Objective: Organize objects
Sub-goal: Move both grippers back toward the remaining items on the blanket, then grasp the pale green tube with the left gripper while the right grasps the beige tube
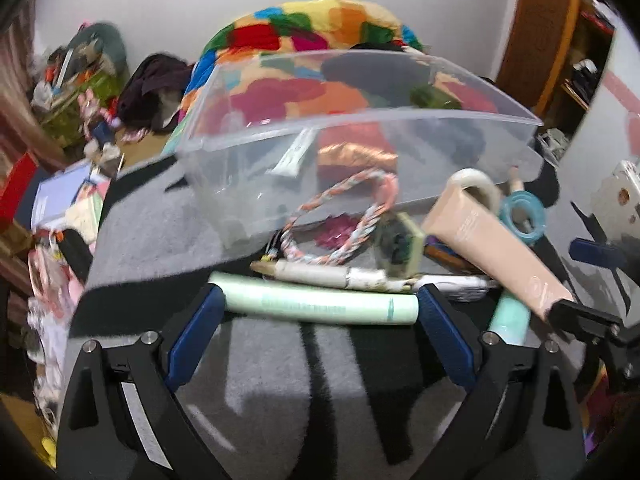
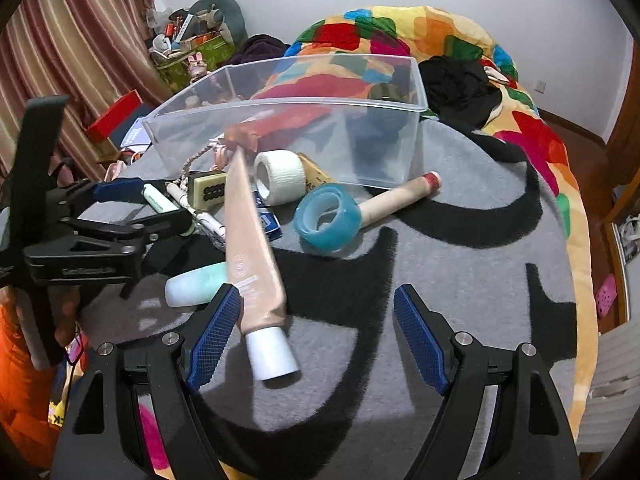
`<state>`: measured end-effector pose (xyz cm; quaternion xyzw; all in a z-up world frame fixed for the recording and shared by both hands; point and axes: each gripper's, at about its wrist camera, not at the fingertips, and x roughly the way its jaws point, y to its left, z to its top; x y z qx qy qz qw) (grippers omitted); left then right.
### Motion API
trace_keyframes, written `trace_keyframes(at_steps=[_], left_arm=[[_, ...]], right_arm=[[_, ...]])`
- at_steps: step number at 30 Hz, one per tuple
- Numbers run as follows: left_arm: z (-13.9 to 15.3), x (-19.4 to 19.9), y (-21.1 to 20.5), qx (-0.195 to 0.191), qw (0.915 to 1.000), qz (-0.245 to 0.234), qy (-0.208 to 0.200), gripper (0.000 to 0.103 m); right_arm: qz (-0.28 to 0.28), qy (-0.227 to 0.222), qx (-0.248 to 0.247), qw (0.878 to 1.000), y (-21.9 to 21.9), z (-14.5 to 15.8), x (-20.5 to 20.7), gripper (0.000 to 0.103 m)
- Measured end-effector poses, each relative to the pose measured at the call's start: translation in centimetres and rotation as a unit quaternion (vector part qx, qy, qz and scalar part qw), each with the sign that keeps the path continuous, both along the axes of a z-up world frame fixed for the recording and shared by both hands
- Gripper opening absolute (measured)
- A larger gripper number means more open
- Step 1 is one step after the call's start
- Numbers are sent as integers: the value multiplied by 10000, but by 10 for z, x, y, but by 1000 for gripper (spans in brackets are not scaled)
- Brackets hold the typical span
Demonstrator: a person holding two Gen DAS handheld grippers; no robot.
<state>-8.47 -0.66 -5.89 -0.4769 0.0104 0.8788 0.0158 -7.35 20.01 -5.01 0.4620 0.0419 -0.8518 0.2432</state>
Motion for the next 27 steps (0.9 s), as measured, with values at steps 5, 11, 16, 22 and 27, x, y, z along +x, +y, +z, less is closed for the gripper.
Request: trace_keyframes(at_steps=[5,11,16,22,27], left_arm=[[-4,17,-17,84,9996,253,-21,90],[0,47,-33,10,9993,384,-4,89],[12,48,-33,232,9987,451,110,89],[14,14,-23,245,9966,770,140,89],[0,13,-29,23,9953,968,29,66]], right_arm=[[224,63,64,9997,-7,-1,9,65],[355,115,221,9991,-10,-5,15,33],[435,129,108,9989,-8,-3,19,28],[448,82,90,9989,-10,-2,21,28],[396,0,26,9992,-8,-3,16,44]])
